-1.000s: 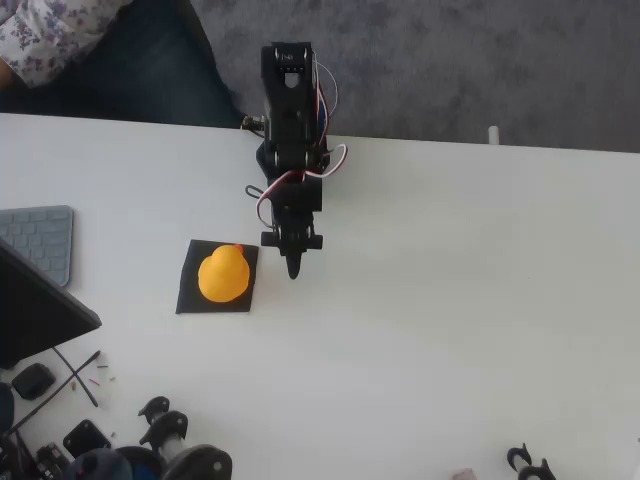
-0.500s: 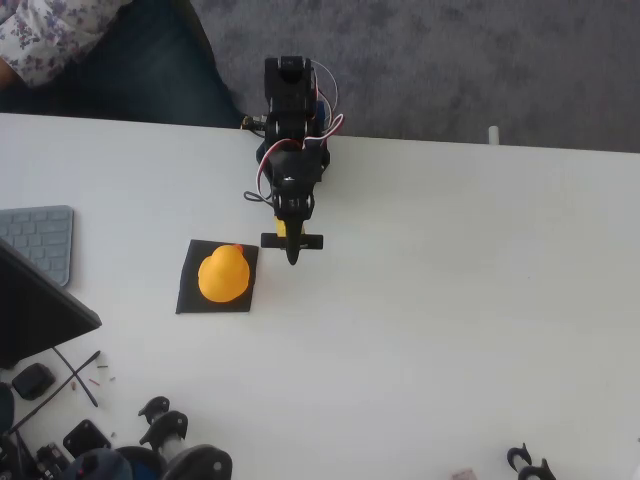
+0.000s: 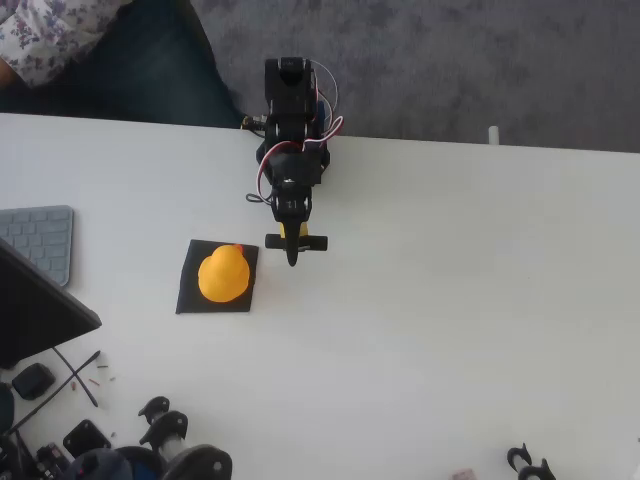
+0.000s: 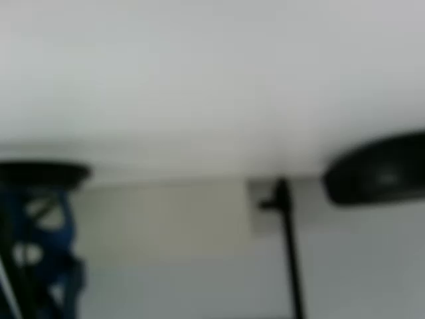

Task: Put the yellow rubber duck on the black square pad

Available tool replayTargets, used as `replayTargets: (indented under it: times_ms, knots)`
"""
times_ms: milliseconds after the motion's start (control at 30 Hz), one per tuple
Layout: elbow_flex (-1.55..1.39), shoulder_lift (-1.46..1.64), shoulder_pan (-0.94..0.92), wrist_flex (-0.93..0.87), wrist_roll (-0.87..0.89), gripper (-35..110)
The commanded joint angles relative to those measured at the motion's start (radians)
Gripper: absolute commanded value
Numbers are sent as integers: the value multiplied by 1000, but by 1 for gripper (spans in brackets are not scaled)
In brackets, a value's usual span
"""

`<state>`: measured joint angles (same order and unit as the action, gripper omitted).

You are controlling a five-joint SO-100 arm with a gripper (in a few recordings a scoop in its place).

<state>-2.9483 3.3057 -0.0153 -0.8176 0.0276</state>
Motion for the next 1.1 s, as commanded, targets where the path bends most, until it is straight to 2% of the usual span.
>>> replayTargets:
  times_ms: [0, 1067]
  knots:
    - [-17, 17, -12, -5, 37, 6]
    - [-84, 25, -9, 6, 32, 5]
